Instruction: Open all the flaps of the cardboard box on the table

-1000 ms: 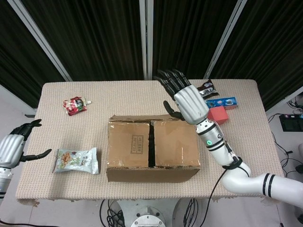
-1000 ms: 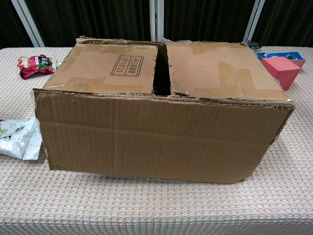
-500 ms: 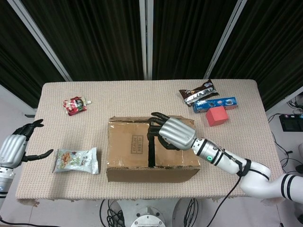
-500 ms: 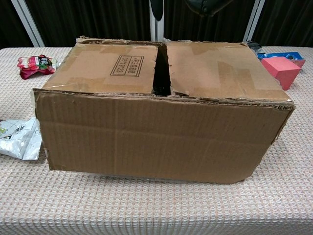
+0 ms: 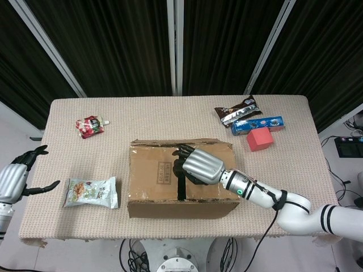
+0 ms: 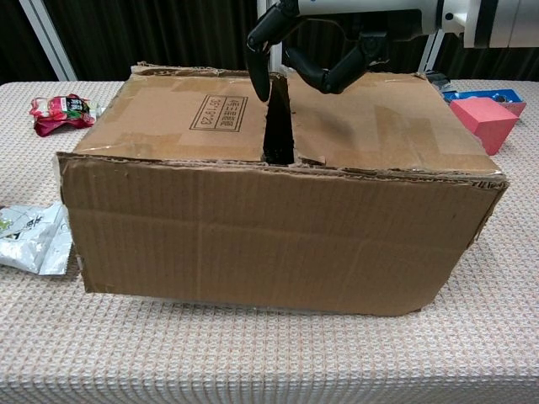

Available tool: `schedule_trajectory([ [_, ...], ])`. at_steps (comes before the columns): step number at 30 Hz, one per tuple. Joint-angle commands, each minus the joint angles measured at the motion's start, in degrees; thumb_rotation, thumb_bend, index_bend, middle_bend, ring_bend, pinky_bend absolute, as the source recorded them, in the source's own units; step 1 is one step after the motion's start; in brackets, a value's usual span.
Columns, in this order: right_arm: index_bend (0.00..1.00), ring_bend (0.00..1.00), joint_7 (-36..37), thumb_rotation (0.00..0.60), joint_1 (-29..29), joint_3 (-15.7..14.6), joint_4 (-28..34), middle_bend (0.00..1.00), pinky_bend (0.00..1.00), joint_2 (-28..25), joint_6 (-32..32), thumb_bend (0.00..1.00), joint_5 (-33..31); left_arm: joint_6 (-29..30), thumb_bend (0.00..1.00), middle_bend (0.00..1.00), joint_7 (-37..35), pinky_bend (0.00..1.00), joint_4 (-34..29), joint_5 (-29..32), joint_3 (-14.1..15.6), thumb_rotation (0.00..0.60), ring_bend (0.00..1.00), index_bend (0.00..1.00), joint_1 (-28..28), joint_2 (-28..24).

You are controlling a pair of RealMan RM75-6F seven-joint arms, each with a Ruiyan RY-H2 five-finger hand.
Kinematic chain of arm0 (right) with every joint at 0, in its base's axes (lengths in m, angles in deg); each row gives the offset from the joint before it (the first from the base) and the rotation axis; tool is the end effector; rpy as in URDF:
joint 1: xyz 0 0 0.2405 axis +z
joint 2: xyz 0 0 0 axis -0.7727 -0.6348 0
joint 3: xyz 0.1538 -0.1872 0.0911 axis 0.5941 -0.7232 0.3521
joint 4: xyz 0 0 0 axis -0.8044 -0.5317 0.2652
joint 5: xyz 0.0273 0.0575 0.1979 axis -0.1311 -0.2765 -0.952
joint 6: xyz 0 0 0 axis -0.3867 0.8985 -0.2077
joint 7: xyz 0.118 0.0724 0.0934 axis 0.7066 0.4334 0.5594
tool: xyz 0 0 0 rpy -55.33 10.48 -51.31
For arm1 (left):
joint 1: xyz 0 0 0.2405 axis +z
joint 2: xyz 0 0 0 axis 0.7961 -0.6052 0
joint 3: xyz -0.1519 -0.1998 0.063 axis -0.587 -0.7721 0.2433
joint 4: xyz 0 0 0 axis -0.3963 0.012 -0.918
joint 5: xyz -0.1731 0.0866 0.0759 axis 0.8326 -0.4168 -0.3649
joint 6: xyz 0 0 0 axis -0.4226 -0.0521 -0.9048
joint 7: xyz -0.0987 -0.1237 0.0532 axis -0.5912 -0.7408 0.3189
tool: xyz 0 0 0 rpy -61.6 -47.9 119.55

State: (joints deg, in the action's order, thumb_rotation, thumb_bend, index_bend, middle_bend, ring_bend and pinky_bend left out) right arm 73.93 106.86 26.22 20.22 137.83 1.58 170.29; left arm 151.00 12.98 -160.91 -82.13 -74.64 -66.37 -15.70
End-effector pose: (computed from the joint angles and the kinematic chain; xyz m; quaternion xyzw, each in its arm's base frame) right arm -0.0288 -0.3457 0.0367 0.8560 -0.2564 0.4121 0.1783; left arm -0.3116 0.2580 0.1841 -0.5951 -0.4297 -0.4504 0.5082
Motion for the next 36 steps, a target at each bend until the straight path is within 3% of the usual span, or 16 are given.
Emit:
schedule_trajectory([
  [1,0.45,0.12,-0.7,0.6,0.5,-0.3,-0.4,0.35,0.0,0.5,-0.6,0.83,-0.5,0.0,0.12,0.22,-0.1,0.25,0.1,0.0,0.1,0.336,0.18,0.1,0.1,-0.1],
  [15,0.45,0.15,-3.0,0.6,1.3,-2.0,0.2,0.35,0.0,-0.3,-2.0,0.84,-2.4,-0.2,0.12,0.22,0.1,0.25,-0.2,-0.1,-0.1,0.339,0.18,0.1,0.0,-0.2],
  [23,0.5,0.36,-2.8,0.6,0.4,-2.5,1.8,0.49,0.07,-3.0,-0.3,0.84,-2.0,-0.7,0.12,0.22,0.4,0.25,-0.9,0.2,-0.4,0.334,0.18,0.1,-0.4,-0.7],
  [36,0.5,0.36,-1.1,0.6,-1.3,-2.0,3.7,0.53,0.09,-7.0,4.2,0.84,-0.9,-0.9,0.12,0.22,1.0,0.25,-1.8,-0.1,-0.5,0.337,0.18,0.1,-0.9,-0.9],
])
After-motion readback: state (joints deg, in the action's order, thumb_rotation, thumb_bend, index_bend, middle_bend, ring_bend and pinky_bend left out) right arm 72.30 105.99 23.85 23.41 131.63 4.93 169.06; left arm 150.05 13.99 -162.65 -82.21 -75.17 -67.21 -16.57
